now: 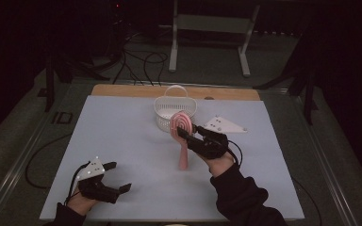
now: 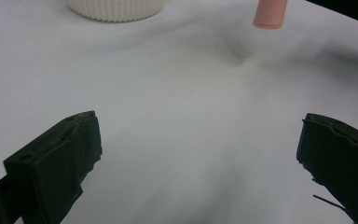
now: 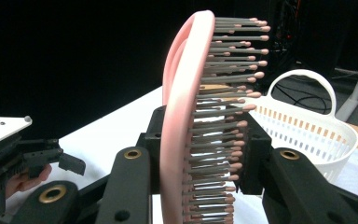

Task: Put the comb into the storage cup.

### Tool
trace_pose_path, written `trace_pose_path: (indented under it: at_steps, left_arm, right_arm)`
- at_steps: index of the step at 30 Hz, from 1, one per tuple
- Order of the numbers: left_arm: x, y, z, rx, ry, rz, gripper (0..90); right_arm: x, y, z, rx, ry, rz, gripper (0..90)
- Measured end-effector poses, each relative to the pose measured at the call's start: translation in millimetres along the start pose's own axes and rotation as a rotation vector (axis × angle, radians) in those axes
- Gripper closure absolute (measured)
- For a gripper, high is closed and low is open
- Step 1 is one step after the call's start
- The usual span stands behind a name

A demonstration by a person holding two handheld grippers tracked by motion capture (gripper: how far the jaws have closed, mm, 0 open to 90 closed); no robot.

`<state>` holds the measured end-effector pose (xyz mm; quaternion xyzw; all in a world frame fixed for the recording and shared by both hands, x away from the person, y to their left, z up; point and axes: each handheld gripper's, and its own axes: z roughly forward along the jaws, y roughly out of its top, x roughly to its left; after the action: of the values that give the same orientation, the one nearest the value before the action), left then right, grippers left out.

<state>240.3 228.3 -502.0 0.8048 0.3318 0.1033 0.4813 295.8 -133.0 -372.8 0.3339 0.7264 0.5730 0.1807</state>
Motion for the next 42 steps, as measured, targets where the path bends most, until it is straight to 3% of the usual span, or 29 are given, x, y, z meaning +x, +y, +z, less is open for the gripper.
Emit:
trace_pose_path:
  at_steps: [6,19,42]
  left_arm:
    - [3.0,-5.1,-3.0,0.006,0.018,-0.009,0.1]
    - [1.1,-5.0,-3.7,-0.003,0.009,-0.008,0.1]
    - [-3.6,-4.3,-0.7,0.004,-0.014,0.006,0.1]
  right_arm:
    - [-4.2,2.1,-8.2,-0.012,-0.004,-0.003,64.4]
    - [-10.9,12.9,-16.5,-0.035,-0.022,-0.028,64.4]
    - [-28.8,37.9,-13.1,-0.086,-0.093,-0.046,64.4]
